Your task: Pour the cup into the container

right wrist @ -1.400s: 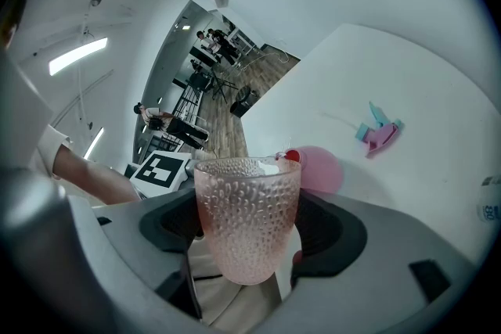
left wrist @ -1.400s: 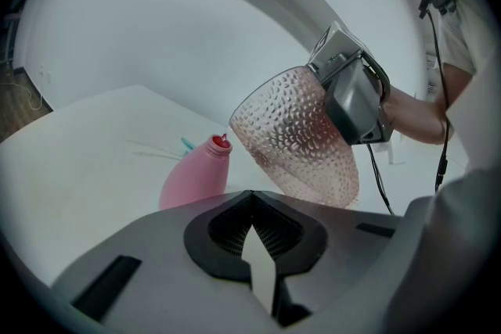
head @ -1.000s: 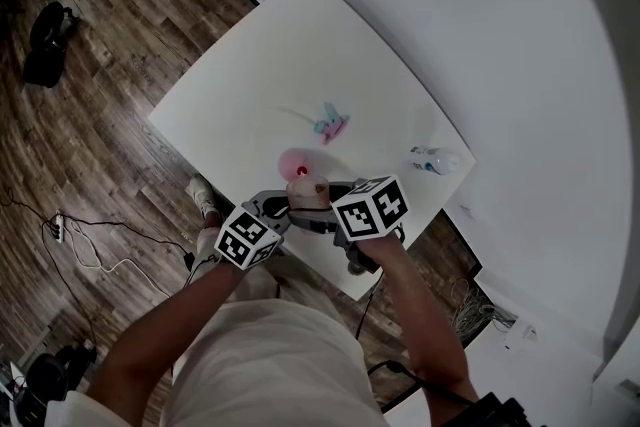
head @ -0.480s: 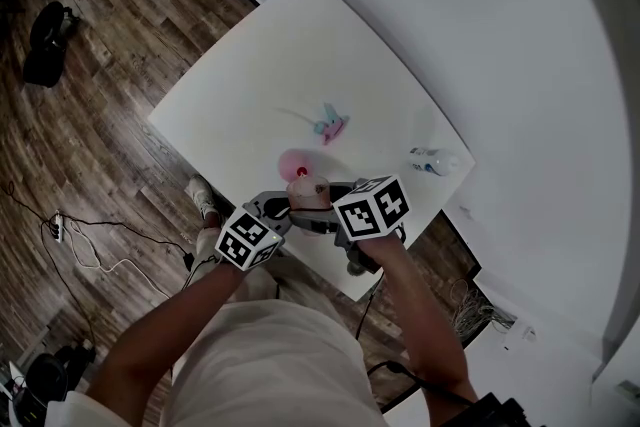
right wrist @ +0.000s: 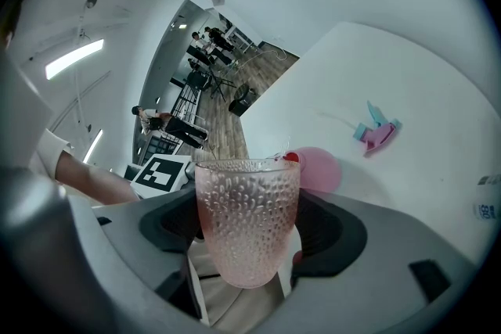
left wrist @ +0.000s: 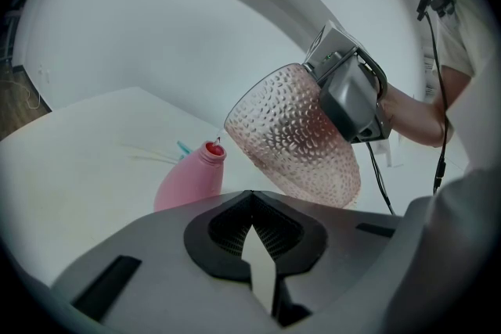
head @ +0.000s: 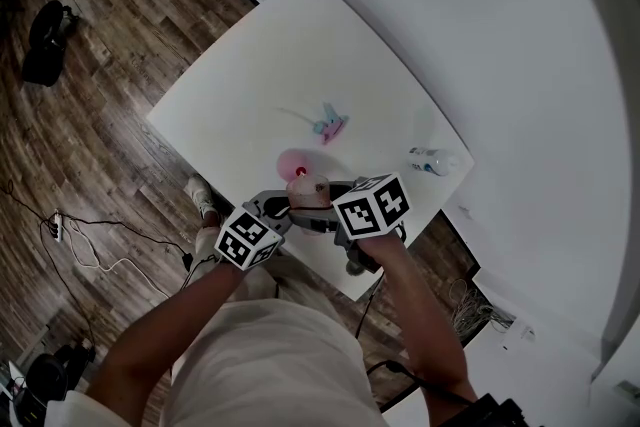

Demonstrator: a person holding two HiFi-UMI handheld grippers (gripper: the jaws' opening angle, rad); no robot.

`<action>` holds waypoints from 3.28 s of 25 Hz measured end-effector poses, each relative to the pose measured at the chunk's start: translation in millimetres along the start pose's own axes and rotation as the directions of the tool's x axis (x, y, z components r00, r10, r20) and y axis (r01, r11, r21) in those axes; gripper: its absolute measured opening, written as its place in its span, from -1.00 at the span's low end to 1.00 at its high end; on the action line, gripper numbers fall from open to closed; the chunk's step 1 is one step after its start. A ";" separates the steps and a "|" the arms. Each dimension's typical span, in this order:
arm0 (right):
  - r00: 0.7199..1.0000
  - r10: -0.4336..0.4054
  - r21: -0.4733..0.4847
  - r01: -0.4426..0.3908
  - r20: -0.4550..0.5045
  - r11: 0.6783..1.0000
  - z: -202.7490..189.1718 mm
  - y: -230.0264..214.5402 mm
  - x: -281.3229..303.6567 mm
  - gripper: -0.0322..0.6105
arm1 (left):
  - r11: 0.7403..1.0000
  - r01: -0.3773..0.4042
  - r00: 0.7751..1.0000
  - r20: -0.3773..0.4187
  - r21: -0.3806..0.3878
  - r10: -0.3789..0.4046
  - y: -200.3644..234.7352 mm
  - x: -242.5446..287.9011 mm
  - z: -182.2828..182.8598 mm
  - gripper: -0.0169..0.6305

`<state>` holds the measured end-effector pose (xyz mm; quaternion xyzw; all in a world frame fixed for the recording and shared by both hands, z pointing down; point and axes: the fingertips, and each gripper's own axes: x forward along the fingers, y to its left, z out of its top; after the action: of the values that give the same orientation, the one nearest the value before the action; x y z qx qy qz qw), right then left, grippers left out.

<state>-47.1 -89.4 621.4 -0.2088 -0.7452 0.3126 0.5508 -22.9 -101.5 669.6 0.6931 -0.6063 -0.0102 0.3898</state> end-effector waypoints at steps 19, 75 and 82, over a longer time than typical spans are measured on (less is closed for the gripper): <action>1.000 -0.002 0.015 0.002 -0.025 1.000 2.0 0.6 1.0 0.22 | 1.000 0.006 1.000 0.002 -0.004 -0.006 -2.6 -0.1 1.4 -0.91; 0.998 -0.035 0.032 0.037 -0.057 0.999 12.7 4.6 -2.5 0.22 | 0.999 0.045 0.999 0.013 0.017 -0.046 -14.8 4.3 9.5 -0.91; 0.997 -0.040 0.037 0.043 -0.064 0.998 12.7 2.5 -3.4 0.22 | 0.999 0.048 0.999 0.017 0.017 -0.048 -17.0 7.0 10.8 -0.91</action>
<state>-58.2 -92.8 614.8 -0.1924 -0.7256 0.3086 0.5842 -12.2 -113.8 655.9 0.7104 -0.5930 -0.0204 0.3785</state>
